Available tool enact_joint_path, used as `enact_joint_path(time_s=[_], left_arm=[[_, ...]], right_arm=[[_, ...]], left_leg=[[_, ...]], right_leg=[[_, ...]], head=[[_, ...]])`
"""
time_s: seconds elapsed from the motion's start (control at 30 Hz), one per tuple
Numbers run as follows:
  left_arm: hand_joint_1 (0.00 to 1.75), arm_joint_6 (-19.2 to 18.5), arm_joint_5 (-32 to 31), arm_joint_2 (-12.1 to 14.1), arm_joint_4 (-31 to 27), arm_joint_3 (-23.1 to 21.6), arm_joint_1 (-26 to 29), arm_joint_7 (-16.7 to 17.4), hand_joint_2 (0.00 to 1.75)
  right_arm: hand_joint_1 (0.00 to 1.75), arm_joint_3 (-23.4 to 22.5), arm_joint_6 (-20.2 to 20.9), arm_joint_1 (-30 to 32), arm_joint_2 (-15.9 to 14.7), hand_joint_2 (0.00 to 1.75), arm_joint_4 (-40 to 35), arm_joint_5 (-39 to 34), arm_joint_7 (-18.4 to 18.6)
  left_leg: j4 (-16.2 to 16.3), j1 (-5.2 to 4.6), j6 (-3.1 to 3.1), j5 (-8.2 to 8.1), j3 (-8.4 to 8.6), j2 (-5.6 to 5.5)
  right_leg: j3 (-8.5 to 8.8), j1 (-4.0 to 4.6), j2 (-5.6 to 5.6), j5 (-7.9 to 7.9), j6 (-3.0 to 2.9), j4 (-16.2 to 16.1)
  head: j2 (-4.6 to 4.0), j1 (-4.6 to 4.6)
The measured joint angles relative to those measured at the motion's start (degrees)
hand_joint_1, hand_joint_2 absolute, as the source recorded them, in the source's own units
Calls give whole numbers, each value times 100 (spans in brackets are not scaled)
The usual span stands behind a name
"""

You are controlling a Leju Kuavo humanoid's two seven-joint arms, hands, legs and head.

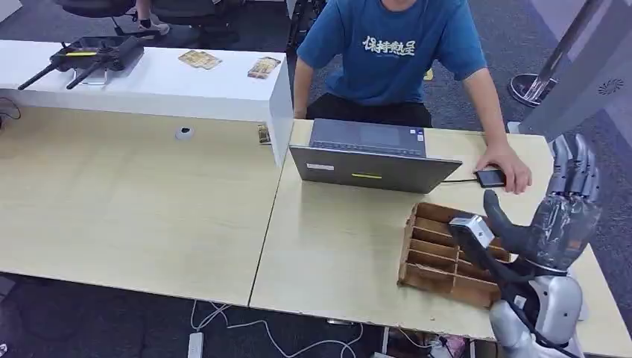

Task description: Pass the card to the sensor for recognition and then transmit it.

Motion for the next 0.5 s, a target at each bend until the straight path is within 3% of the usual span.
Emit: enact_joint_path(time_s=[0.5], left_arm=[[0, 37, 192, -2, 0, 0, 24, -92, 0]], right_arm=[[0, -238, -240, 1357, -55, 175, -752, -111, -297]], left_leg=[[-1, 0, 2, -6, -2, 2]], right_leg=[[-1, 0, 2, -3, 2, -3]], head=[[0, 0]])
